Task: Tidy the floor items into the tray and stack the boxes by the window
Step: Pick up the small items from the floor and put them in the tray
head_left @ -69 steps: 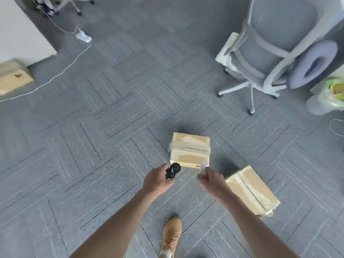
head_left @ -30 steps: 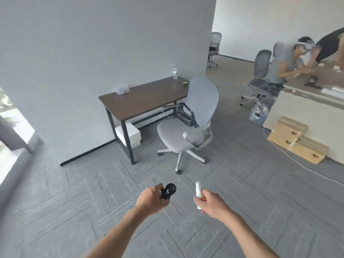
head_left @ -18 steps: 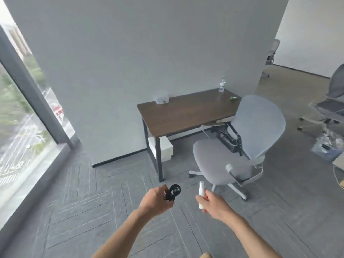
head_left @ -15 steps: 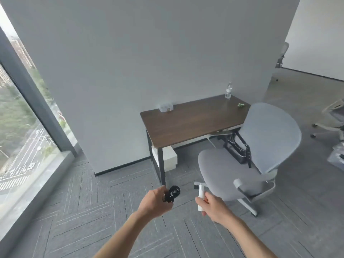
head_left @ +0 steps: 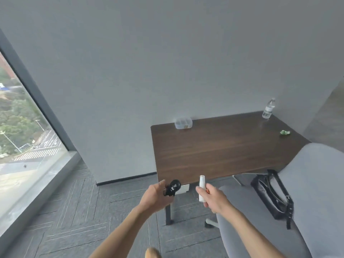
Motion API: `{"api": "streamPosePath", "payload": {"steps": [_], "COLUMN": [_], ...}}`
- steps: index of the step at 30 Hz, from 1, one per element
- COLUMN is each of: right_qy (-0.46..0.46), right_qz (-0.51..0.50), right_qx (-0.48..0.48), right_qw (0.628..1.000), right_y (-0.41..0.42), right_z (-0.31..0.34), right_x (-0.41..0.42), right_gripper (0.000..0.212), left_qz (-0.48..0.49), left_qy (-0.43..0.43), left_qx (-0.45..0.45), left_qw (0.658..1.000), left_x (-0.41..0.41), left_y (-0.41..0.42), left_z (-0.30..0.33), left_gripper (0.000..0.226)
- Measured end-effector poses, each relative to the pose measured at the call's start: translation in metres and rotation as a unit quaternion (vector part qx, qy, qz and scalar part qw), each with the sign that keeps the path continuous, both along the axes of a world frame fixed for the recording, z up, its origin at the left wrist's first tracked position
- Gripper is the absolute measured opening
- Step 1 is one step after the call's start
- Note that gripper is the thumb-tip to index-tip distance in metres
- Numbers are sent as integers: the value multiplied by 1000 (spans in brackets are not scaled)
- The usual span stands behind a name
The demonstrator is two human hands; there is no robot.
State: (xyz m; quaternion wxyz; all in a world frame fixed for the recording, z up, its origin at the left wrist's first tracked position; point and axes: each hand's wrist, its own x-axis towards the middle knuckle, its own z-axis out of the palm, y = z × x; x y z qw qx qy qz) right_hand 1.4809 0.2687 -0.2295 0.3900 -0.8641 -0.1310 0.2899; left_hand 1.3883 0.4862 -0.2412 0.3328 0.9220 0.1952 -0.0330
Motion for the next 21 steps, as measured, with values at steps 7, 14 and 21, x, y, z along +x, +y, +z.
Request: {"api": "streamPosePath", "payload": {"steps": [7,14,21], "right_qy": [-32,8,99], "right_qz": [-24,-49,-83], "right_qx": [-13,3,54], "right_qw": [999,999,990], "right_y": [111,201,241], "right_z": [-14,0,-21], "right_x": [164,299,424], "right_gripper": [43,41,37], "left_qz": [-9,-5,23], "left_qy": [-32,-12,21], "left_qx": [15,-3,-43], "left_qw": [999,1000,999], "left_x": [169,310,427], "left_y": [110,195,233], "left_z": [-14,-8,-24], "left_gripper": [34,35,31]}}
